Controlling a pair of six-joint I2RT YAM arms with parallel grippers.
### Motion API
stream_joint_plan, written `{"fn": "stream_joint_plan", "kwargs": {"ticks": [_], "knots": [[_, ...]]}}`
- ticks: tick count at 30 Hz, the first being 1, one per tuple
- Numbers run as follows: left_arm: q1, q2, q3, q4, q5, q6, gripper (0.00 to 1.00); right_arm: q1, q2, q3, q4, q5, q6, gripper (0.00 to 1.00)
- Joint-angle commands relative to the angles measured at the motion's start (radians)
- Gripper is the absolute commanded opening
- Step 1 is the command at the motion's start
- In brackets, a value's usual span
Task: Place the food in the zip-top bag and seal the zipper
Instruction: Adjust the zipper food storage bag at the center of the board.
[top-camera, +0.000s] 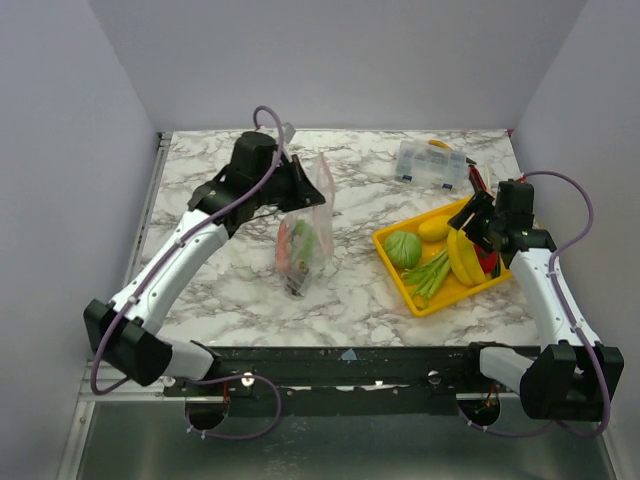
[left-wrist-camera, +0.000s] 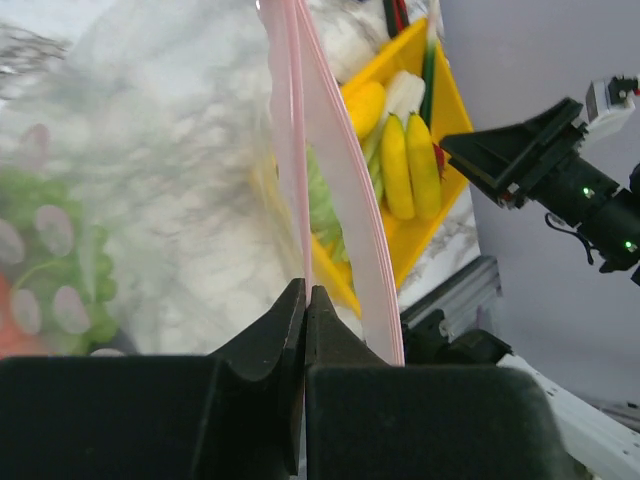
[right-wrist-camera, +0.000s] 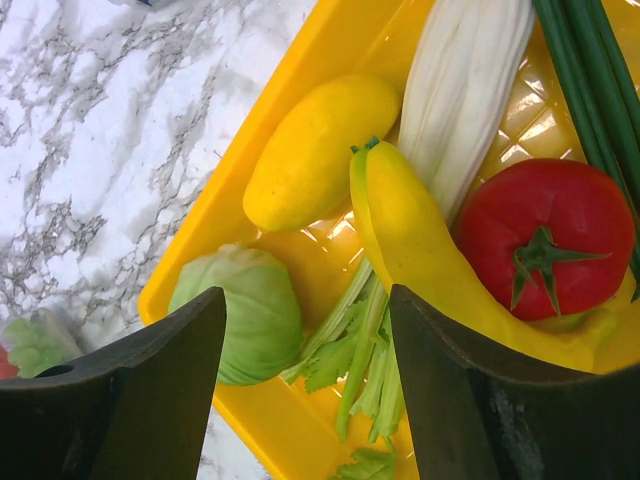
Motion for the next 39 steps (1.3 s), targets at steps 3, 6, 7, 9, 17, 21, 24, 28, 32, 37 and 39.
{"fn": "stream_joint_plan", "kwargs": {"ticks": [3,6,7,9,17,21,24,28,32,37,39], "knots": [[-0.138,0.212,0.122,0.087,0.072,-0.160,0.00,0.000,0.011,0.042,-0.023,0.001,-0.037,0.70],[-0.142,0.260,0.130,0.088,0.076,-0.179,0.00,0.000,-0.011,0.022,-0.018,0.012,-0.040,0.70],[-0.141,0.269,0.126,0.093,0.082,-0.185,0.00,0.000,-0.015,0.017,-0.015,0.006,-0.047,0.70],[-0.141,0.288,0.119,0.108,0.112,-0.203,0.00,-0.001,-0.013,0.013,-0.013,-0.020,-0.055,0.70],[-0.135,0.243,0.079,0.071,0.138,-0.158,0.00,-0.001,0.000,0.041,-0.042,-0.086,-0.098,0.69],[-0.088,0.149,0.068,0.017,0.128,-0.094,0.00,0.001,0.004,0.042,-0.049,-0.103,-0.118,0.70],[-0.025,0.110,0.091,-0.057,0.152,-0.032,0.00,0.001,0.008,0.047,-0.048,-0.124,-0.126,0.77],[0.051,0.031,0.065,-0.125,0.085,0.062,0.00,0.000,0.007,0.067,-0.058,-0.145,-0.133,0.79],[0.106,-0.024,-0.010,-0.202,-0.033,0.180,0.00,0.001,0.002,0.076,-0.057,-0.172,-0.136,0.78],[0.197,-0.157,-0.222,-0.218,-0.281,0.257,0.00,0.000,-0.014,0.065,-0.053,-0.192,-0.137,0.78],[0.223,-0.211,-0.289,-0.216,-0.389,0.254,0.00,0.001,-0.019,0.053,-0.042,-0.209,-0.132,0.78]]}}
